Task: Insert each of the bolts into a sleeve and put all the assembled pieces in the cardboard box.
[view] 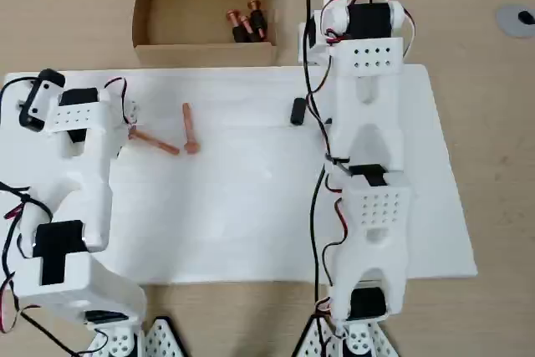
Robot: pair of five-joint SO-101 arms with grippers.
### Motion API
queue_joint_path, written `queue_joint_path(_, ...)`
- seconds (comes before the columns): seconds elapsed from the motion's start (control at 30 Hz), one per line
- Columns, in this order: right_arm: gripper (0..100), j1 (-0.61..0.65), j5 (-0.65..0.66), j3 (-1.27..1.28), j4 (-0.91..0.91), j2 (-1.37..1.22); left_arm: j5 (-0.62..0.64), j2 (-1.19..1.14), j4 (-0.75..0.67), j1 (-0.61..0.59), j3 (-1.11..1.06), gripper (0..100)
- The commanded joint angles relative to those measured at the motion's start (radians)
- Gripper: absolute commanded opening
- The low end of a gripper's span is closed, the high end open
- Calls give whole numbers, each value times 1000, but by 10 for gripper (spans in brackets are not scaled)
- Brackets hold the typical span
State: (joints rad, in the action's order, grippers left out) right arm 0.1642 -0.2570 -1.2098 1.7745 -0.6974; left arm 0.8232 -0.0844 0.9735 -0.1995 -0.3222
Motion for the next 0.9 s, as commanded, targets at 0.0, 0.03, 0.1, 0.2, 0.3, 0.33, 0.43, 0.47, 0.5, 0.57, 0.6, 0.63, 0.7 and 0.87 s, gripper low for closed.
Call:
queue_joint_path(0.0,196,16,11,2,12,65,-44,38,-12,12,-3,154)
queue_joint_path(0.03,196,16,11,2,12,65,-48,30,-12,14,-3,154)
queue_joint_path(0.1,196,16,11,2,12,65,-48,5,-12,12,0,154)
queue_joint_path(0.2,196,16,11,2,12,65,-48,-39,-11,12,3,154)
queue_joint_path(0.3,196,16,11,2,12,65,-48,-71,-8,12,3,154)
queue_joint_path(0.33,196,16,11,2,12,65,-48,-77,-9,12,3,154)
queue_joint_path(0.43,196,16,11,2,12,65,-46,-88,-11,14,3,154)
queue_joint_path(0.47,196,16,11,2,12,65,-44,-93,-11,14,3,154)
queue_joint_path(0.5,196,16,11,2,12,65,-44,-99,-11,15,3,154)
queue_joint_path(0.57,196,16,11,2,12,65,-43,-111,-11,26,3,153)
queue_joint_path(0.6,196,16,11,2,12,64,-43,-117,-8,32,3,153)
queue_joint_path(0.63,196,16,11,2,12,64,-43,-125,-5,40,3,153)
queue_joint_path(0.7,196,16,11,2,12,64,-41,-136,-5,46,2,147)
queue_joint_path(0.87,195,18,6,4,12,64,-46,-165,-8,54,3,12)
